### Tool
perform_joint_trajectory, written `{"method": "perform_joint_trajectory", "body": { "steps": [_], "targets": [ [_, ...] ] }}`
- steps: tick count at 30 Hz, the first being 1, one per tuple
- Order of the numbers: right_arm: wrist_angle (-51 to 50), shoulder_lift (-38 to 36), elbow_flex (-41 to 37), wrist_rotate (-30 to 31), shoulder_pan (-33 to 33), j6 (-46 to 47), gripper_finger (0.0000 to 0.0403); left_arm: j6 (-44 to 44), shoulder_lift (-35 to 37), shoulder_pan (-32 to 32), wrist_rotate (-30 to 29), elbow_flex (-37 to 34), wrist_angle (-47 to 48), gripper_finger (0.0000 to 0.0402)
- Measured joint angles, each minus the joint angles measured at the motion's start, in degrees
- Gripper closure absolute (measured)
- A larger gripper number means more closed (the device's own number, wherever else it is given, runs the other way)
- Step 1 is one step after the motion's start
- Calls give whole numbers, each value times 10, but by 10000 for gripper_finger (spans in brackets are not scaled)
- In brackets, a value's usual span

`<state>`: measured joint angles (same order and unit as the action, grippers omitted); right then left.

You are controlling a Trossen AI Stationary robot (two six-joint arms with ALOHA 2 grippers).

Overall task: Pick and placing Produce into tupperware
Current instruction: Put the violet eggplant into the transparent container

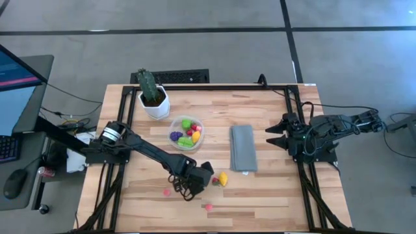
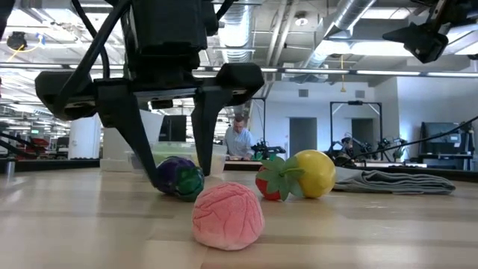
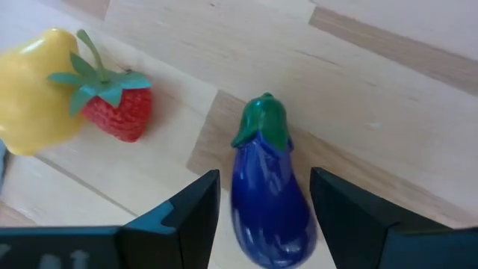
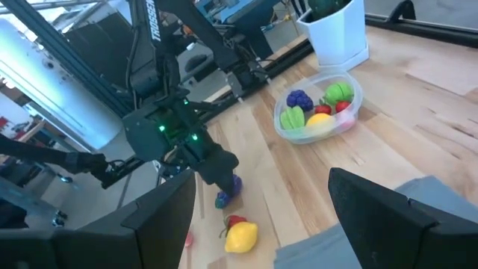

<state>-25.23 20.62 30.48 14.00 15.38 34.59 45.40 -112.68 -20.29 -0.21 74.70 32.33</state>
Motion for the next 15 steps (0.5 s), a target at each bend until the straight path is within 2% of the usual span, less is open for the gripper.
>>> {"method": "perform_joint_trajectory", "body": {
  "steps": [8, 15],
  "targets": [
    [0, 0, 0, 11, 0, 0, 74, -18, 0, 0, 15, 0, 12, 213],
    [0, 0, 0, 11, 0, 0, 74, -22, 0, 1, 15, 0, 18, 246]
  ]
}}
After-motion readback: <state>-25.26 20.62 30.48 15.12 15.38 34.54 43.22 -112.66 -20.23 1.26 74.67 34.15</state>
